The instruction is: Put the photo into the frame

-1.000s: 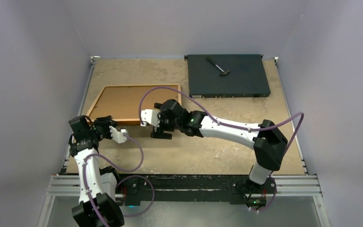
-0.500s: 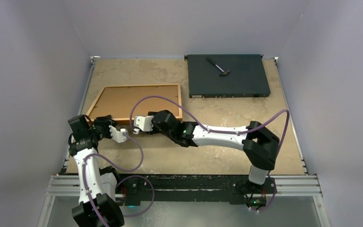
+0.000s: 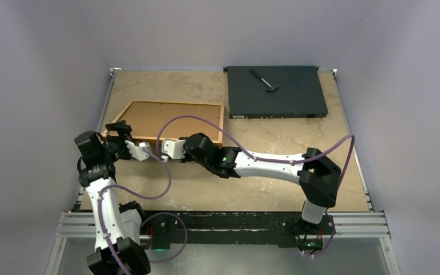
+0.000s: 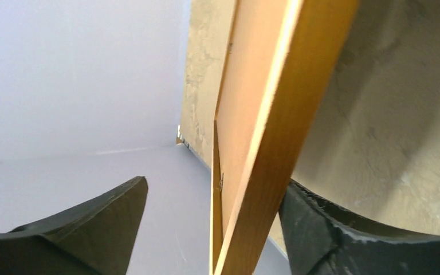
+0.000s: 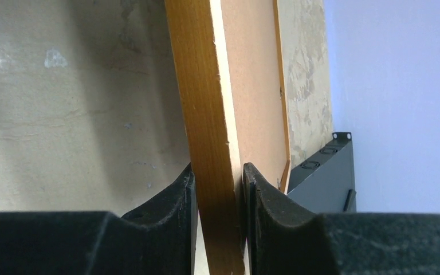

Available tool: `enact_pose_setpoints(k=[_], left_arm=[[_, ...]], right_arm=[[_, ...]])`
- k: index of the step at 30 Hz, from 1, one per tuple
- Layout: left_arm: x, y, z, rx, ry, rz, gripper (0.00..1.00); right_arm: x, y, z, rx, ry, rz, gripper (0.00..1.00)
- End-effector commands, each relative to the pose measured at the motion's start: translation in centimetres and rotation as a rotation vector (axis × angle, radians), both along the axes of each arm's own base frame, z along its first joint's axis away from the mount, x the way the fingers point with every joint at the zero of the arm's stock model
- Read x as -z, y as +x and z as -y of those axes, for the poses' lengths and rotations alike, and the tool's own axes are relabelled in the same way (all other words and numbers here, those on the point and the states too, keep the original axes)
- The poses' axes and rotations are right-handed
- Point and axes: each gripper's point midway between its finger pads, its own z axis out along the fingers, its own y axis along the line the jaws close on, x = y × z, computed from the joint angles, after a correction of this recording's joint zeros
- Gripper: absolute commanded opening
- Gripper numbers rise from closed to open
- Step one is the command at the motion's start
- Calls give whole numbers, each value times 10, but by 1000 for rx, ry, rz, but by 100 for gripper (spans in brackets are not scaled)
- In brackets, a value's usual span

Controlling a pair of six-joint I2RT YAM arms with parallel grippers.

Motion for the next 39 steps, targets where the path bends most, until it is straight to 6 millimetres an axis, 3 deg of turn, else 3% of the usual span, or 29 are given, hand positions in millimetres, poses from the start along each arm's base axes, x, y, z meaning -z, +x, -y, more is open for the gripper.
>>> enact_pose_setpoints(k=[1,11,18,21,23,26,33,39], left_arm=[[-74,17,-4,-81,-188,95,84],[-155,14,-1,-207,-574,123,91],[-233,22,-12,-318,-886,182,94],[-265,24,-23,-386,-995,243,95],[-276,30,-35,-449,-1060,252,95],[-278,35,-43,-505,-1110,227,95],[-261,42,-39,-489,-1113,165,95],[-222,58,-33,-486,-1122,-15,91]], right_arm=[[-95,-8,-20,13,329,-77,1],[-144,-28,-35,-7,378,-269,0],[-180,-41,-44,-16,414,-388,0],[-196,-35,-43,9,469,-446,0],[-205,-21,-35,35,522,-507,0],[-198,9,-17,77,581,-617,0],[-143,65,20,169,643,-860,2],[-107,105,46,254,681,-957,3]])
